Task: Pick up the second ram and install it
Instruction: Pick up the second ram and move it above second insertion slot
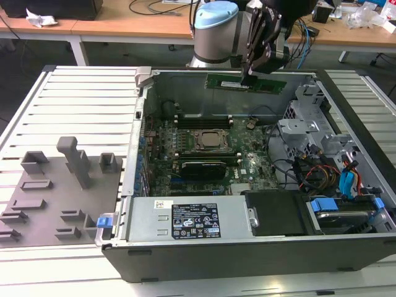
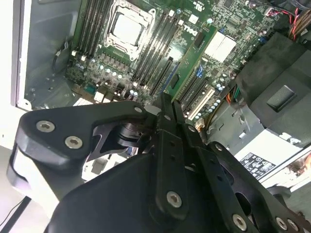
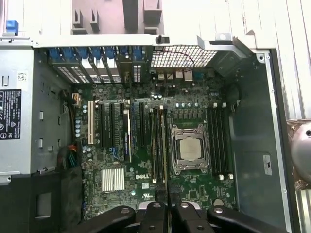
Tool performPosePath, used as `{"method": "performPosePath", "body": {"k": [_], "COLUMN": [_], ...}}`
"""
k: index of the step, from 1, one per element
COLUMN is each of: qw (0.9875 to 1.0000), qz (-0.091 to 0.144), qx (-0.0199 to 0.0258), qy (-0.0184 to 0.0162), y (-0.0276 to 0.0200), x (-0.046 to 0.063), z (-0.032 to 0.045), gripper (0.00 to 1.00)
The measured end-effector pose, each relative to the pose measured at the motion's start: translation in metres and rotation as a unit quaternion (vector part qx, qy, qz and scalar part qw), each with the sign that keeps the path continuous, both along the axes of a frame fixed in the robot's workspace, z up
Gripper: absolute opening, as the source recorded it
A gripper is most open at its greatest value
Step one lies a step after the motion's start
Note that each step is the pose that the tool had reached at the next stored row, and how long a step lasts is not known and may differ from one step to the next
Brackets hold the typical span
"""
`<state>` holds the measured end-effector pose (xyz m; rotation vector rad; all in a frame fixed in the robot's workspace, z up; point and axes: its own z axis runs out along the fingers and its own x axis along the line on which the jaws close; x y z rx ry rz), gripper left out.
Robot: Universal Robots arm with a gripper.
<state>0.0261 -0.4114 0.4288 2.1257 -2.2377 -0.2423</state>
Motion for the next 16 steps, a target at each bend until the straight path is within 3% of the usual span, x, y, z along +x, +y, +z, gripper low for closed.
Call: {"method": "performPosePath", "body": {"k": [16], "qw": [1.0000], "qz": [0.000], "qx": [0.0000], "qy": [0.0012], "y": [0.0002], "x": [0.008], "z": [-0.0225], "gripper": [0.13]}}
